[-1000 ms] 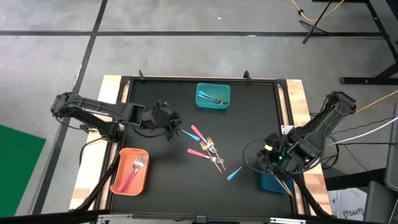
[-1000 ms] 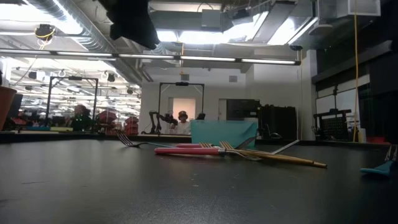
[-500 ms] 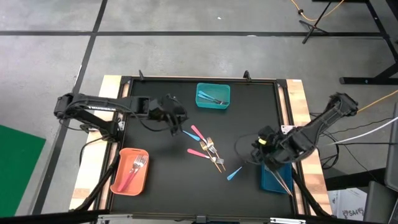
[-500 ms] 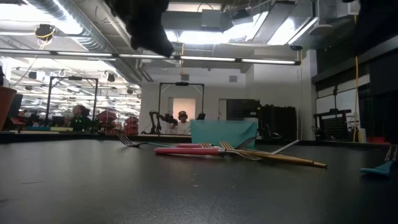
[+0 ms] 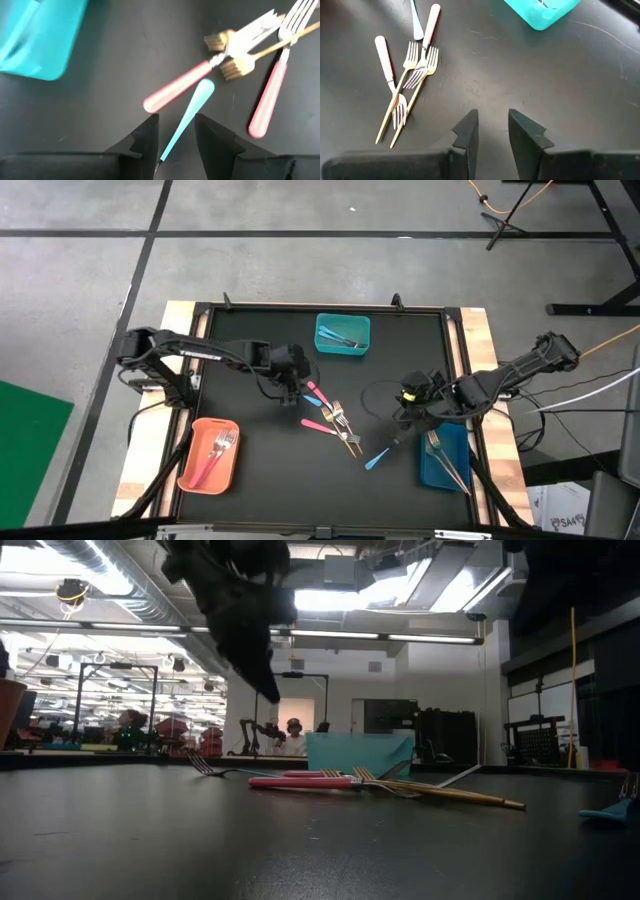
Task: Sort silverware by color (type)
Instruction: Put the blue fork into the green bin
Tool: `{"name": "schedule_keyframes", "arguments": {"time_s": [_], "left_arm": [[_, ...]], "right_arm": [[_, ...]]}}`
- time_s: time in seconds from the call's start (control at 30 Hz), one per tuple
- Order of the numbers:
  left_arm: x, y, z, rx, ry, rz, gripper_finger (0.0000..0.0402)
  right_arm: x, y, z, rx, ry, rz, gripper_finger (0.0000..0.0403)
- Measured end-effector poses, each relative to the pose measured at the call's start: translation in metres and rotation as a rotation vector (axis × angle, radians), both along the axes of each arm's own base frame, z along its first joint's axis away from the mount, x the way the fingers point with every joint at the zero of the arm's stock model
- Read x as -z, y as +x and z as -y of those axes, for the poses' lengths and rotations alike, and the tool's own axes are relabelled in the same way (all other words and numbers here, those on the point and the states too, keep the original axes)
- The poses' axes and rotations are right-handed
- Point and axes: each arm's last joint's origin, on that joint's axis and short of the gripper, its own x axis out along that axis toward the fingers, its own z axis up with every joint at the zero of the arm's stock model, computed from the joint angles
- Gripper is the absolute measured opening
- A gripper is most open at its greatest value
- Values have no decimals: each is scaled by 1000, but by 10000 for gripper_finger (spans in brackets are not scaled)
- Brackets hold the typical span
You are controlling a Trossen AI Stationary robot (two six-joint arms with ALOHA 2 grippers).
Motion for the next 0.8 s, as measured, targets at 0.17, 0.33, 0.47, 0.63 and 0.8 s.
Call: {"name": "schedule_keyframes", "arguments": {"time_s": [0.17, 0.33, 0.47, 0.63, 0.8], "left_arm": [[24, 8, -1, 54, 17, -88, 119], [44, 12, -2, 89, 30, -161, 119], [55, 13, -2, 114, 41, -218, 119], [69, 14, -3, 127, 38, -269, 119], [78, 14, -5, 121, 28, -314, 119]], "right_arm": [[0, 2, 3, -11, -14, -2, 95], [0, 2, 3, -26, -20, -7, 95], [0, 2, 3, -26, -20, -7, 95], [0, 2, 3, -26, -21, -7, 95], [0, 2, 3, -26, -20, -7, 95]]}}
